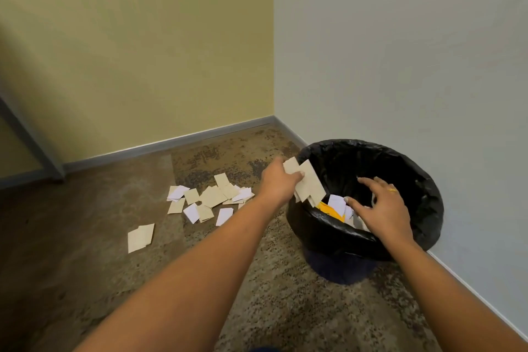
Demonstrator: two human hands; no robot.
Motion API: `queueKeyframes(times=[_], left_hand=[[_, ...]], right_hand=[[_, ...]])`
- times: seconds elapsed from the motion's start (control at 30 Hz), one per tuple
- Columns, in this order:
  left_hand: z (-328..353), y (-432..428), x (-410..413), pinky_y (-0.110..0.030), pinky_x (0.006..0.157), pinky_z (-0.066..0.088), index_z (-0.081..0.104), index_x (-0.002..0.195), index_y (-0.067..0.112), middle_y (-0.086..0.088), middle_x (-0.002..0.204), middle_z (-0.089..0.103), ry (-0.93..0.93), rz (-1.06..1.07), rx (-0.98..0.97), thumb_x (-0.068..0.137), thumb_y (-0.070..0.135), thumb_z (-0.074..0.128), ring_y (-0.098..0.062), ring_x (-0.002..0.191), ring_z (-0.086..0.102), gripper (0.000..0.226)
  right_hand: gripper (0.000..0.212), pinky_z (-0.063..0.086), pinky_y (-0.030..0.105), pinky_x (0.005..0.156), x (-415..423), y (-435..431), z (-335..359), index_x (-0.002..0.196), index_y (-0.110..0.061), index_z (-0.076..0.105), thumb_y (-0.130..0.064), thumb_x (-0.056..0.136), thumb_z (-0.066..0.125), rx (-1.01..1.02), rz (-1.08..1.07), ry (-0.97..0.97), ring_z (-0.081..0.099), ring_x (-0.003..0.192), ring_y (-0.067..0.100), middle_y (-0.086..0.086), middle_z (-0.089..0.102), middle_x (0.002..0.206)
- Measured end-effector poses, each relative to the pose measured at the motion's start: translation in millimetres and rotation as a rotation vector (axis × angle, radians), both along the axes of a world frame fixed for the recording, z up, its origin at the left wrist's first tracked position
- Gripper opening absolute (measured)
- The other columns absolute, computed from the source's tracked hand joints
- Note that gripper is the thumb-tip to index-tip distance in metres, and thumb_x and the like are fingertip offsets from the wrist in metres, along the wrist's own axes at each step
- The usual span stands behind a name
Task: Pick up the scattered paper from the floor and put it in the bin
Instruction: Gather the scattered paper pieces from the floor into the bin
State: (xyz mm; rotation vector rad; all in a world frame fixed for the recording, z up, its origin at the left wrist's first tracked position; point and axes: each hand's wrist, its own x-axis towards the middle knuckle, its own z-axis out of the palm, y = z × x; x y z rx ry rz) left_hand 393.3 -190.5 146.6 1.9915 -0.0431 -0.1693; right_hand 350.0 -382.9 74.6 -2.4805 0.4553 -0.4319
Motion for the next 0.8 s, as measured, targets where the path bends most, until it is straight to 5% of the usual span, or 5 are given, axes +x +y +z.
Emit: queueKeyframes(times=[0.1,0.23,0.47,0.6,0.8], left_hand=[[-9,-14,7,-0.038,0.089,0.049,0.044,0.127,0.008,-0.013,0.125,0.055,0.008,-0.040,0.004,0.094,0.013,0.054,-0.030,0.110,0.056,0.035],[-27,-32,9,-0.039,0.100,0.045,0.039,0.136,0.009,-0.013,0.128,0.054,0.037,-0.114,0.015,0.094,0.010,0.052,-0.027,0.116,0.054,0.044],[-54,-38,-3,-0.035,0.114,0.023,0.033,0.142,0.010,-0.008,0.151,0.032,-0.273,-0.411,0.513,0.094,0.022,0.052,-0.023,0.143,0.021,0.053],[-69,-25,-7,-0.037,0.119,0.010,0.024,0.147,0.013,-0.006,0.159,0.008,-0.310,-0.381,0.565,0.096,0.040,0.045,-0.021,0.147,-0.001,0.061],[-83,12,-8,-0.038,0.119,0.010,0.013,0.150,0.019,-0.002,0.160,0.000,-0.314,-0.330,0.581,0.095,0.049,0.040,-0.019,0.147,-0.001,0.069]], right_hand=[[0.060,0.038,0.046,0.102,1,3,-1,0.134,-0.025,0.047,-0.043,0.081,0.067,-0.024,-0.009,-0.001,0.025,0.141,0.024,0.004,0.043,0.144],[0.050,0.047,0.039,0.089,3,5,-2,0.133,-0.022,0.048,-0.035,0.086,0.060,-0.026,-0.088,-0.045,0.048,0.124,0.024,0.008,0.052,0.134],[0.042,0.047,0.034,0.082,6,8,-4,0.127,-0.022,0.054,-0.031,0.085,0.056,-0.049,-0.139,-0.019,0.056,0.112,0.025,0.009,0.057,0.126],[0.034,0.047,0.034,0.077,6,7,-5,0.118,-0.018,0.061,-0.031,0.087,0.054,-0.098,-0.128,-0.031,0.056,0.109,0.024,0.007,0.063,0.115],[0.021,0.042,0.031,0.067,-2,15,2,0.096,-0.017,0.069,-0.028,0.089,0.052,-0.254,-0.064,0.004,0.059,0.092,0.024,0.003,0.067,0.093]])
